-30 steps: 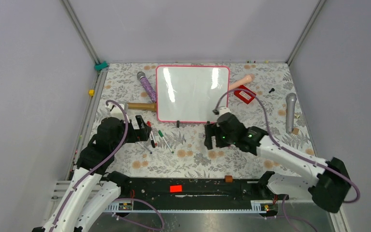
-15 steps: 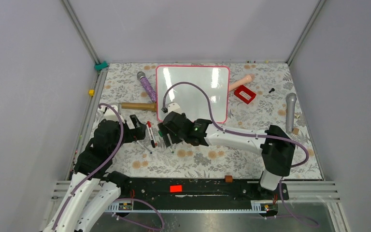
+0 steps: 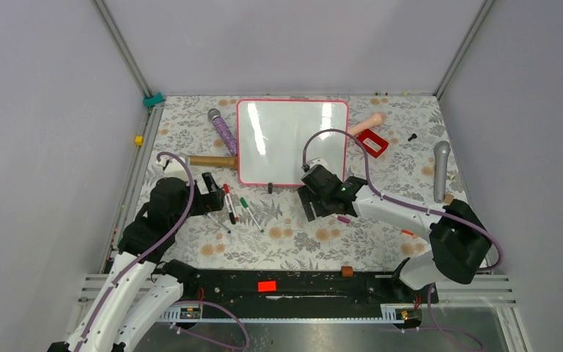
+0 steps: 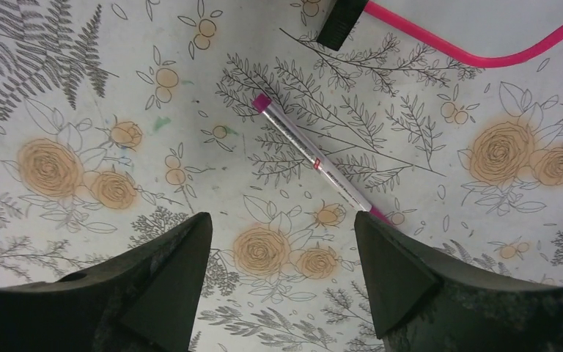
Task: Write a sentence on the whiteboard
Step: Pick up the whiteboard marker from the center of the board.
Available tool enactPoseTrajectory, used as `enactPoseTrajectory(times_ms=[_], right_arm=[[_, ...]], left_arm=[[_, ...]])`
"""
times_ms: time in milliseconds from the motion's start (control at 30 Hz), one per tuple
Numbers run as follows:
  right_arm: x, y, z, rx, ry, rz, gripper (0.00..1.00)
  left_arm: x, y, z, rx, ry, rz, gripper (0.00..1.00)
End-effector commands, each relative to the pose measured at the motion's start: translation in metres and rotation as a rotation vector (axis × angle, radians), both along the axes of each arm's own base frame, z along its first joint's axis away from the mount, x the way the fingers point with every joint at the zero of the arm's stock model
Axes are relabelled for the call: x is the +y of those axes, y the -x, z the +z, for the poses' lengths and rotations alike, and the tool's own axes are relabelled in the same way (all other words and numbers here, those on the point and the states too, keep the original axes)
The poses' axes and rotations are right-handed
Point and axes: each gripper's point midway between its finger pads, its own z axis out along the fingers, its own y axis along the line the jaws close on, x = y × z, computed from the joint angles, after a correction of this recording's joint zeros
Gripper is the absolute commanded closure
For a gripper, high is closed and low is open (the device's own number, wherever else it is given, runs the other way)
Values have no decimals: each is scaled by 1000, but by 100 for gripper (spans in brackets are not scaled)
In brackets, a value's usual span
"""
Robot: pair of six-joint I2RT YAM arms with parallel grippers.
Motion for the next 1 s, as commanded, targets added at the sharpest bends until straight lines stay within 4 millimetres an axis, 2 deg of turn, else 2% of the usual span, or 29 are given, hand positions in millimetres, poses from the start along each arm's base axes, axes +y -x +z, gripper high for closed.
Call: enactPoseTrajectory(times_ms=[0, 67, 133, 233, 333, 400, 500, 700, 833, 967], right_arm=[[-18, -8, 3, -20, 91, 30, 23], [-14, -12, 5, -19, 95, 51, 26], [5, -15, 13, -6, 31, 76, 26], [48, -18, 30, -17, -103, 81, 26], [85, -20, 45, -116, -106, 84, 30], [113, -13, 49, -136, -102, 99, 34], [159, 1, 51, -95, -186, 106, 40], [220, 10, 55, -67, -305, 52, 51], [242, 7, 49, -49, -307, 28, 55], [258, 6, 42, -44, -298, 48, 64]], left_arm=[[-6, -4, 7, -21, 19, -22, 5], [-6, -4, 6, -17, 18, -22, 6], [-6, -5, 4, -12, 16, -21, 6], [-6, -5, 3, -6, 11, -19, 6], [-4, -6, 4, -9, 5, -8, 6], [0, -6, 5, -15, 0, 10, 7], [8, -7, 7, -30, -5, 58, 6], [49, -6, 10, -53, -30, 320, 6], [72, 1, 14, -72, -39, 459, 7], [98, 12, 24, -119, -36, 607, 7]])
